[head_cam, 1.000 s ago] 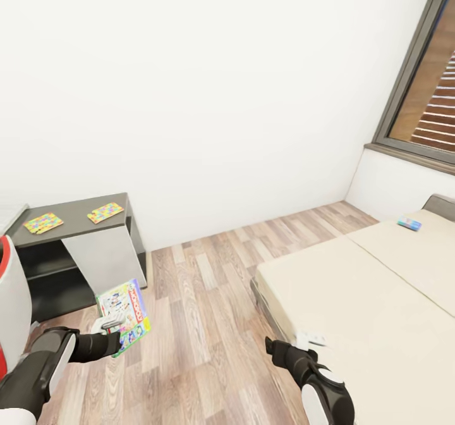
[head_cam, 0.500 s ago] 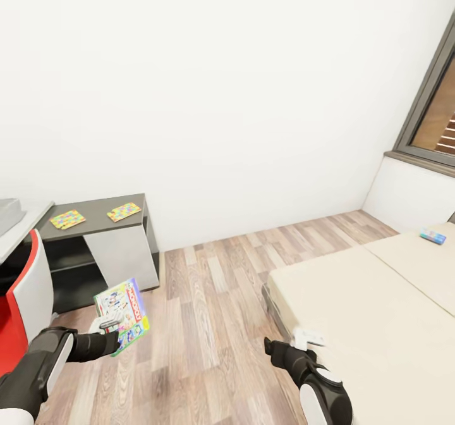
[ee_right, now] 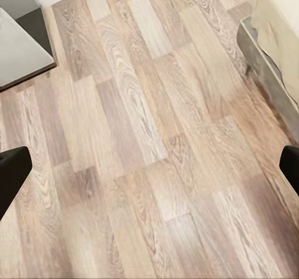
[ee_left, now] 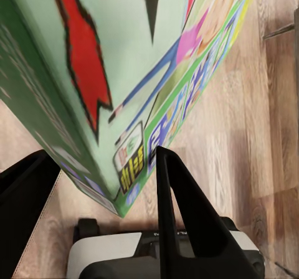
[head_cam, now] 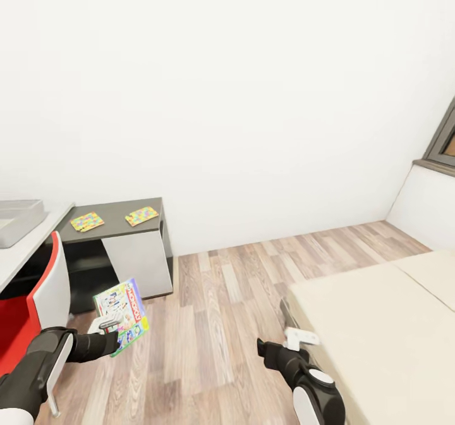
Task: Put all the toys in the child's room - the three board games (two on the bed and one on the table), the two jigsaw puzzles on the table, and the tennis ball on the table - inside the toy box on the table in the child's room.
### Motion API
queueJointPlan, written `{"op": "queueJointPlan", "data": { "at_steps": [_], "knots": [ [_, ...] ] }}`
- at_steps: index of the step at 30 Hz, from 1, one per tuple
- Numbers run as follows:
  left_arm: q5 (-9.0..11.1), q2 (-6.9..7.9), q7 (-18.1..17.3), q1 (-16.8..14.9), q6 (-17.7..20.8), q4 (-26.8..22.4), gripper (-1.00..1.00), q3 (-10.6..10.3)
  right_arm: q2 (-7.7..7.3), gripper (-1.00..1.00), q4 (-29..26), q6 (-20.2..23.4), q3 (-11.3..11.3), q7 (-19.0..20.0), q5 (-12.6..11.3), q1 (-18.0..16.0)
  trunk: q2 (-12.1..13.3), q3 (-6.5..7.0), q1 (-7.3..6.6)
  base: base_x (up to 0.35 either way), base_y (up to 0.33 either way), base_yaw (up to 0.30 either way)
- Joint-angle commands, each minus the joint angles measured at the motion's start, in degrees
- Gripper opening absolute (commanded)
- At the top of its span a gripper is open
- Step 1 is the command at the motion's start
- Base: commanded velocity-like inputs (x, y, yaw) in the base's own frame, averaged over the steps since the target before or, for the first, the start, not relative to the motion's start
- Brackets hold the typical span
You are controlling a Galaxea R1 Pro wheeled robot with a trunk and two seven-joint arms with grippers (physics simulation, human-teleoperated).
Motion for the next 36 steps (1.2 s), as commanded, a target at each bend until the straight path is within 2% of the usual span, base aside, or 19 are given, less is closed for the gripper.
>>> {"op": "queueJointPlan", "data": {
  "at_steps": [1,15,23,28,36],
  "knots": [
    [-0.02,-0.01,-0.24,-0.06,0.32,-0.03,-1.00,0.10,-0.02,1.00,-0.07,0.13,0.07,-0.58,-0.61,-0.05,-0.12,-0.12,0.06,0.263,0.162,0.018],
    [0.00,0.06,-0.34,-0.06,0.29,-0.03,-1.00,0.14,-0.03,1.00,-0.03,-0.66,0.05,-0.57,-1.04,-0.32,-0.12,-0.11,0.06,0.266,0.172,0.003],
    [0.06,-0.08,-0.44,-0.06,0.10,-0.03,-1.00,0.18,0.20,1.00,-0.05,-0.38,0.24,-1.41,-1.19,-0.43,-0.12,-0.38,0.06,0.268,0.155,0.122],
    [0.07,-0.23,-0.47,-0.06,-0.01,-0.03,-1.00,0.17,0.25,1.00,-0.03,-0.08,0.32,-3.51,-1.20,-0.86,-0.12,-0.72,0.06,0.270,0.046,0.042],
    [0.07,-0.34,-0.54,-0.06,-0.03,-0.03,-1.00,0.16,0.50,1.00,-0.08,0.08,0.52,-3.98,-0.89,-0.92,-0.12,-0.82,0.06,0.271,0.005,0.005]
  ]
}}
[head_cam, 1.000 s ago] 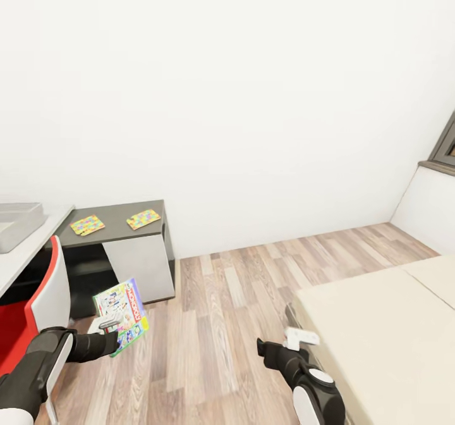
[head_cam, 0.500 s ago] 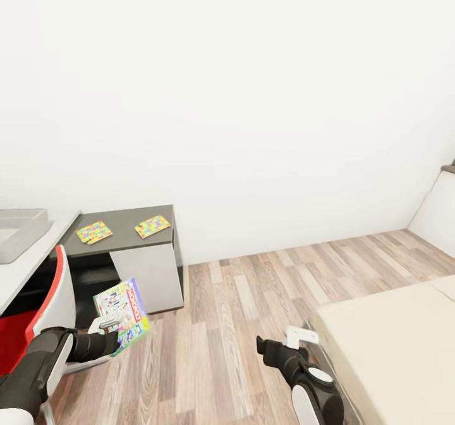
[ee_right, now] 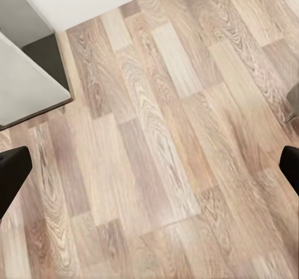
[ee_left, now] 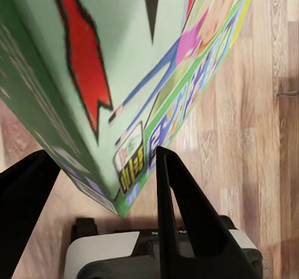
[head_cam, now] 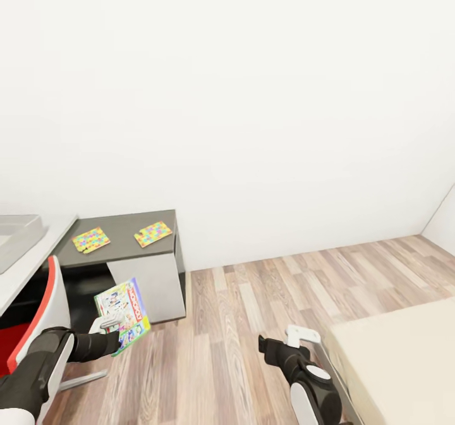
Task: Put all the toys in the child's room - the three board games (two on the bed and one on the table), the two jigsaw puzzles on the table, and the tennis ball on the table - inside the toy box on the table in the child's room.
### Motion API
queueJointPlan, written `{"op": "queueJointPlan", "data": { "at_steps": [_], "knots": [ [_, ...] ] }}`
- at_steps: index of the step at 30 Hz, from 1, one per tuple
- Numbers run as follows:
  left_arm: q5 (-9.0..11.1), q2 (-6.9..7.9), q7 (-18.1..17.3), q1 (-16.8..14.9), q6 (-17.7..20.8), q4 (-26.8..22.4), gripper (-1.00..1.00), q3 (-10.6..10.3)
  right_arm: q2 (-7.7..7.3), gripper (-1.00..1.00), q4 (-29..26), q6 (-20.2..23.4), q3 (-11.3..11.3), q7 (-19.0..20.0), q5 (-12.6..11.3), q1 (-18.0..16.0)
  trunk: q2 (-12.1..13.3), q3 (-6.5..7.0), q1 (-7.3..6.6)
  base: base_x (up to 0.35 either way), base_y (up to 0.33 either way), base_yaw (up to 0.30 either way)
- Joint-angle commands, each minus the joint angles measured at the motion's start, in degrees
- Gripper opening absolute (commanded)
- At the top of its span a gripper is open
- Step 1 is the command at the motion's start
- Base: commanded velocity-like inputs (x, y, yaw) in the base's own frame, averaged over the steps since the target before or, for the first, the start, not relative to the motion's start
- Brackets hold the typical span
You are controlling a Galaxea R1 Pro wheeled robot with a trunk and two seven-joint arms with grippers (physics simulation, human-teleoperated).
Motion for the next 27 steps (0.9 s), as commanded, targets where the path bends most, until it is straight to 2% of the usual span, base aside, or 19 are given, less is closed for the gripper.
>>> {"op": "queueJointPlan", "data": {
  "at_steps": [1,7,11,17,21,23,25,27],
  "knots": [
    [0.05,0.00,-0.25,-0.06,0.36,-0.05,-1.00,0.10,-0.02,1.00,-0.08,0.18,0.21,-0.56,-0.59,-0.04,-0.12,-0.12,0.06,0.274,0.001,0.001],
    [0.06,0.11,-0.26,-0.06,0.36,-0.05,-1.00,0.08,-0.63,1.00,-0.30,0.39,2.20,0.02,-1.05,0.01,-0.12,-0.13,0.06,0.275,0.000,0.000],
    [0.06,0.20,-0.32,-0.06,0.35,-0.05,-1.00,0.06,-0.49,1.00,-0.34,0.39,2.56,0.44,-1.16,0.01,-0.12,-0.15,0.06,0.276,0.000,0.044],
    [0.22,0.25,-0.54,-0.06,0.37,-0.44,-1.00,0.12,-0.14,1.00,-0.36,0.44,3.20,0.52,-1.14,0.02,-0.12,-0.26,0.06,0.239,0.000,0.216],
    [0.81,0.35,-2.11,-0.01,0.87,-3.98,-1.00,0.20,-0.27,1.00,-0.36,0.57,3.51,0.51,-1.13,0.01,-0.12,-0.47,0.06,0.124,0.000,0.231],
    [1.93,0.69,-7.40,0.28,1.58,-7.73,-1.00,0.94,-0.25,1.00,-0.38,0.76,3.52,0.50,-1.13,-0.01,-0.12,-0.61,0.06,0.045,0.000,0.213],
    [2.51,2.10,-13.89,0.53,2.96,-10.40,-1.00,2.55,-0.18,1.00,-0.43,0.74,3.53,0.47,-1.09,0.00,-0.12,-0.75,0.06,0.020,0.000,0.178],
    [2.92,4.73,-23.14,0.64,4.33,-12.94,-1.00,4.60,-0.13,1.00,-0.49,0.69,3.53,0.44,-1.06,0.00,-0.12,-0.85,0.06,0.010,0.000,0.091]
  ]
}}
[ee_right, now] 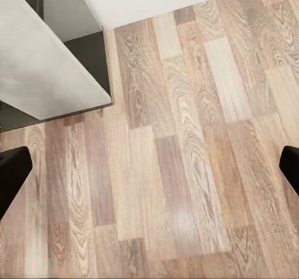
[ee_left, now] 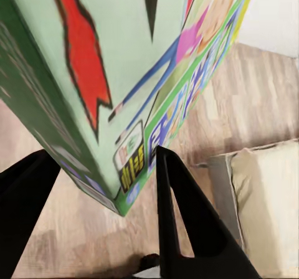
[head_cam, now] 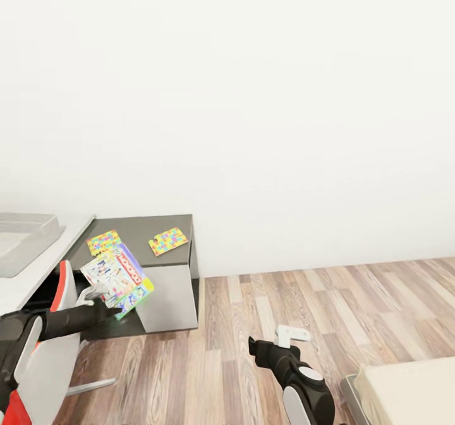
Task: Put all the toys in the child's room - the three board games (two on the bed and one on the table), the two jigsaw puzzles on the table, and the tennis ball on the table - inside the toy box on the table in the child's room.
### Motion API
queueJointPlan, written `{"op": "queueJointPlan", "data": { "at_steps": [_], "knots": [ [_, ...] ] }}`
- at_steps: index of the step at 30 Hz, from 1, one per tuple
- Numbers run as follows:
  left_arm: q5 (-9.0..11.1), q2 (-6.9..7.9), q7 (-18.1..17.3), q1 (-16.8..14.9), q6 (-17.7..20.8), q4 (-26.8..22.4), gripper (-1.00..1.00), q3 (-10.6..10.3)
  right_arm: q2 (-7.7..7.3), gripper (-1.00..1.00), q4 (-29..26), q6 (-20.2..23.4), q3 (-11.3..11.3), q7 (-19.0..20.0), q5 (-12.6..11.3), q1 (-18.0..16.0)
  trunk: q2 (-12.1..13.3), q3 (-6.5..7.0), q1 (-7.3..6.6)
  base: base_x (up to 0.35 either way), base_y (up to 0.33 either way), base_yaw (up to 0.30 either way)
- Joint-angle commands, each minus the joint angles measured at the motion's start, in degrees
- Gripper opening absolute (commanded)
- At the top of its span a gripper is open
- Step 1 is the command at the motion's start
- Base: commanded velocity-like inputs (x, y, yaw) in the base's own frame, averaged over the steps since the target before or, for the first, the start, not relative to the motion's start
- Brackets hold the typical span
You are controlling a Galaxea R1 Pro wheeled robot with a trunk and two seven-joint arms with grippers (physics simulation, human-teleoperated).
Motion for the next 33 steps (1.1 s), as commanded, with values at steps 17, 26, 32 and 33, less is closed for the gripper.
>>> {"op": "queueJointPlan", "data": {
  "at_steps": [17,26,32,33],
  "knots": [
    [-0.79,11.05,-34.00,-0.36,0.23,1.75,-1.00,10.69,-0.76,1.00,-0.58,-0.17,-6.59,-0.19,-3.44,-0.19,-0.11,-0.24,0.04,0.039,0.000,0.011],
    [-0.72,11.15,-34.13,-0.35,0.22,2.10,-1.00,11.21,-5.46,1.00,-0.63,-0.46,-13.74,15.93,-14.88,0.40,-0.11,-0.27,0.04,0.289,0.000,0.000],
    [-0.66,11.13,-34.29,-0.35,0.21,2.09,-1.00,11.23,-7.53,1.00,-0.64,-0.52,-14.87,23.09,-15.81,0.55,-0.11,-0.27,0.04,0.327,0.000,0.078],
    [-0.66,11.12,-34.30,-0.35,0.21,2.10,-1.00,11.23,-7.60,1.00,-0.64,-0.47,-14.95,23.31,-15.84,0.55,-0.11,-0.27,0.04,0.329,0.000,0.218]
  ]
}}
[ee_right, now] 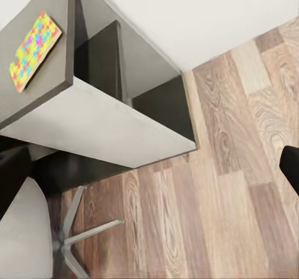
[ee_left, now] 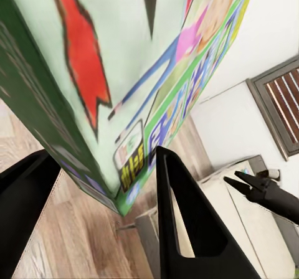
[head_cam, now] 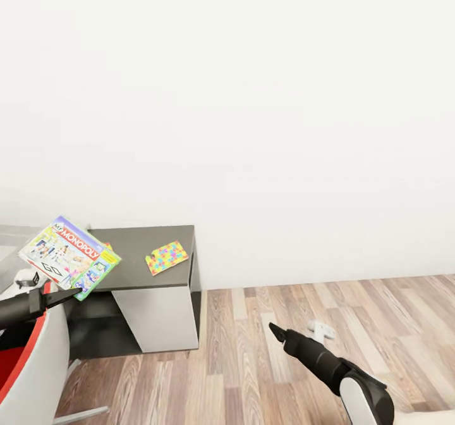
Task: Put all the toys in the child's room - the three board games (two on the bed and one on the table), the two jigsaw puzzles on the table, and the tennis ball on the table - inside the toy box on the table in the child's room.
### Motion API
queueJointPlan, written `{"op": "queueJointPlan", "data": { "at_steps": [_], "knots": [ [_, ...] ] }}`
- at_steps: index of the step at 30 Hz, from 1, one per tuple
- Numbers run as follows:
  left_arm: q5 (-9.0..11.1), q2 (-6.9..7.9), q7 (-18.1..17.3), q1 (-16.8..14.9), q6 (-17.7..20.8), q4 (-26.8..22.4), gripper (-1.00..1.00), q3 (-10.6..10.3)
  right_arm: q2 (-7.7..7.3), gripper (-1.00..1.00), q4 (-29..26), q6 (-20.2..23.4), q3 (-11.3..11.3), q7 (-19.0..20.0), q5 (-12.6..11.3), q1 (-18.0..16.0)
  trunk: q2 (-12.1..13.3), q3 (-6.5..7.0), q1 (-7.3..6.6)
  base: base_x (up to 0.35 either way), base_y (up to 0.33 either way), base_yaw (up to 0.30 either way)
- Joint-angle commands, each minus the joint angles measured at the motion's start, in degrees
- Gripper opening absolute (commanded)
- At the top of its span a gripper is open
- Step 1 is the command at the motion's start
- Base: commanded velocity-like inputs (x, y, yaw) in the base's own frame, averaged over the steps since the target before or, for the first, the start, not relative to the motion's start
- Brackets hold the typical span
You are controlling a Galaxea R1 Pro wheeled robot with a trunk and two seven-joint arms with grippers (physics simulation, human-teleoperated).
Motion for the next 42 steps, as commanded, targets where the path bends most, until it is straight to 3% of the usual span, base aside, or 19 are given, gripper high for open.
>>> {"op": "queueJointPlan", "data": {
  "at_steps": [1,11,23,27,28,30,31,32,33,35,36,37,38,42],
  "knots": [
    [0.02,0.01,-0.22,-0.07,0.57,0.01,-1.00,0.00,-0.01,1.00,-0.06,0.33,-0.11,0.25,0.00,-0.03,-0.12,-0.12,0.07,0.329,0.000,0.233],
    [0.00,0.00,-0.26,-0.07,0.57,-0.01,-1.00,-0.07,-0.19,1.00,0.16,0.49,-0.42,0.85,0.54,-0.10,-0.12,-0.18,0.07,0.327,0.024,0.280],
    [-0.17,0.00,-0.27,-0.07,0.54,-0.03,-1.00,-0.03,-0.42,1.00,0.26,0.48,-0.78,1.01,0.50,-0.10,-0.12,-0.64,0.07,0.237,0.197,0.269],
    [-0.17,0.00,-0.24,-0.07,0.43,-0.05,-1.00,-0.07,-1.64,1.00,-0.04,1.75,-2.31,2.46,-0.13,-0.25,-0.12,-0.81,0.07,0.186,0.217,0.122],
    [-0.17,0.04,-0.26,-0.07,0.18,-0.05,-1.00,-0.07,-2.92,1.00,-0.10,3.88,-3.56,5.99,-1.33,-0.34,-0.12,-0.82,0.07,0.194,0.139,0.036],
    [-0.17,0.08,-0.29,-0.07,-0.08,-0.06,-1.00,-0.08,-3.87,1.00,-0.12,6.28,-4.64,12.55,-3.56,-0.40,-0.12,-0.84,0.07,0.170,0.084,0.021],
    [-0.12,0.08,-0.33,-0.07,-0.19,-0.06,-1.00,-0.08,-4.43,1.00,-0.13,7.42,-5.28,18.44,-5.07,-0.45,-0.12,-0.84,0.07,0.132,0.048,0.012],
    [-0.08,0.09,-0.36,-0.07,-0.23,-0.06,-1.00,-0.08,-4.68,1.00,-0.14,7.79,-5.70,21.70,-5.65,-0.45,-0.12,-0.85,0.07,0.111,0.038,0.009],
    [0.01,0.06,-0.39,-0.07,-0.29,-0.08,-1.00,-0.10,-5.17,1.00,-0.14,8.15,-6.95,28.30,-6.47,-0.42,-0.12,-0.85,0.07,0.071,0.024,0.006],
    [0.07,0.01,-0.42,-0.07,-0.33,-0.10,-1.00,-0.12,-5.50,1.00,-0.15,8.32,-8.72,34.47,-6.98,-0.42,-0.12,-0.85,0.07,0.051,0.018,0.004],
    [0.11,-0.06,-0.43,-0.07,-0.37,-0.12,-1.00,-0.14,-5.71,1.00,-0.15,8.46,-10.97,39.52,-7.30,-0.40,-0.12,-0.86,0.07,0.036,0.010,0.002],
    [0.13,-0.08,-0.44,-0.07,-0.39,-0.12,-1.00,-0.15,-5.79,1.00,-0.15,8.53,-12.31,41.53,-7.42,-0.38,-0.12,-0.86,0.07,0.043,0.008,0.002],
    [0.15,-0.08,-0.44,-0.07,-0.42,-0.18,-1.00,-0.15,-5.91,1.00,-0.15,8.69,-15.30,44.69,-7.59,-0.32,-0.12,-0.86,0.07,0.090,0.011,0.001],
    [0.12,-0.05,-0.43,-0.07,-0.46,-0.28,-1.00,-0.12,-5.81,1.00,0.00,8.94,-22.41,48.88,-7.78,-0.24,-0.12,-0.86,0.07,0.177,0.053,0.001]
  ]
}}
